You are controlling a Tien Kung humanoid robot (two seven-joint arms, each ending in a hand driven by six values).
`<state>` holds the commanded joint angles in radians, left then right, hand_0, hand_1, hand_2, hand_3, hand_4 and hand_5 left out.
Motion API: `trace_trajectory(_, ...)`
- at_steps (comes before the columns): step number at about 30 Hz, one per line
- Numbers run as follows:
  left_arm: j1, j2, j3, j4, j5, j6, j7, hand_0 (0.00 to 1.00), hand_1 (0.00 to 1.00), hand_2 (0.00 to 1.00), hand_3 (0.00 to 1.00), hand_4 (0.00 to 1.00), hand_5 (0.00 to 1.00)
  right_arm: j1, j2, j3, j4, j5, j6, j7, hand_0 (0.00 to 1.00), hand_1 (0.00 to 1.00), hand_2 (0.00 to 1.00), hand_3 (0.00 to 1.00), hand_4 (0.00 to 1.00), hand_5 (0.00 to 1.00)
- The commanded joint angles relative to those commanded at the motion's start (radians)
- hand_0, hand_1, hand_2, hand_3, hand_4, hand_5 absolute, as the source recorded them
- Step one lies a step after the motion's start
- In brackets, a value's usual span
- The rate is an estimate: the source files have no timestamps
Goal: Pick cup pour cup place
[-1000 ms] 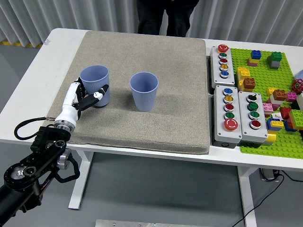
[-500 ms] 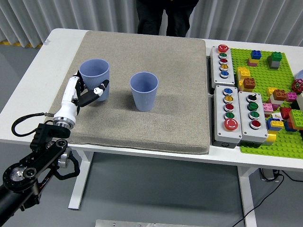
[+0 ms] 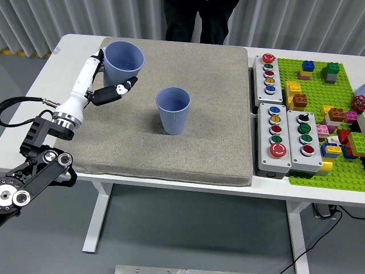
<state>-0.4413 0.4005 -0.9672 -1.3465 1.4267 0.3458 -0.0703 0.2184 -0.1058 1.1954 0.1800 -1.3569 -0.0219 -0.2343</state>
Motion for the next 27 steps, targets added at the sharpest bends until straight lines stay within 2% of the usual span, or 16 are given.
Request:
trace_trajectory(1,-0.019,0.019,0.018,0.001,0.02,-0.003,0.01,0.556,0.555,0.607,0.627,0.674,0.17,-0.001,-0.001,-0.001,0.0,0.002,0.0,0.0,0.686,0.65,0.576,0.58,0.002,0.052)
trace_trajectory(4,-0.05,0.041,0.042,0.009,0.047,-0.006,0.023,0.556,0.555,0.607,0.627,0.674,0.17,0.0,-0.002,-0.006,0.0,0.008,-0.001,0.0,0.686,0.65,0.576,0.58,0.002,0.052)
trace_trajectory(6,-0.066,0.049,0.053,0.015,0.067,-0.009,0.031,0.556,0.554,0.606,0.631,0.664,0.161,0.001,-0.002,-0.008,0.0,0.013,-0.002,0.001,0.687,0.65,0.575,0.58,0.002,0.048)
trace_trajectory(9,-0.087,0.06,0.066,0.014,0.153,-0.019,0.056,0.556,0.554,0.606,0.631,0.664,0.161,0.004,-0.003,-0.013,0.0,0.018,-0.003,0.0,0.687,0.65,0.575,0.58,0.002,0.048)
trace_trajectory(14,-0.101,0.066,0.08,0.005,0.218,-0.028,0.072,0.563,0.554,0.605,0.629,0.66,0.16,0.008,-0.003,-0.015,0.0,0.022,-0.004,0.0,0.686,0.65,0.576,0.581,0.002,0.045)
trace_trajectory(27,-0.149,0.066,0.15,-0.007,0.489,-0.064,0.135,0.559,0.553,0.604,0.627,0.656,0.161,0.013,-0.004,-0.019,0.0,0.025,-0.004,0.0,0.686,0.65,0.576,0.58,0.002,0.041)
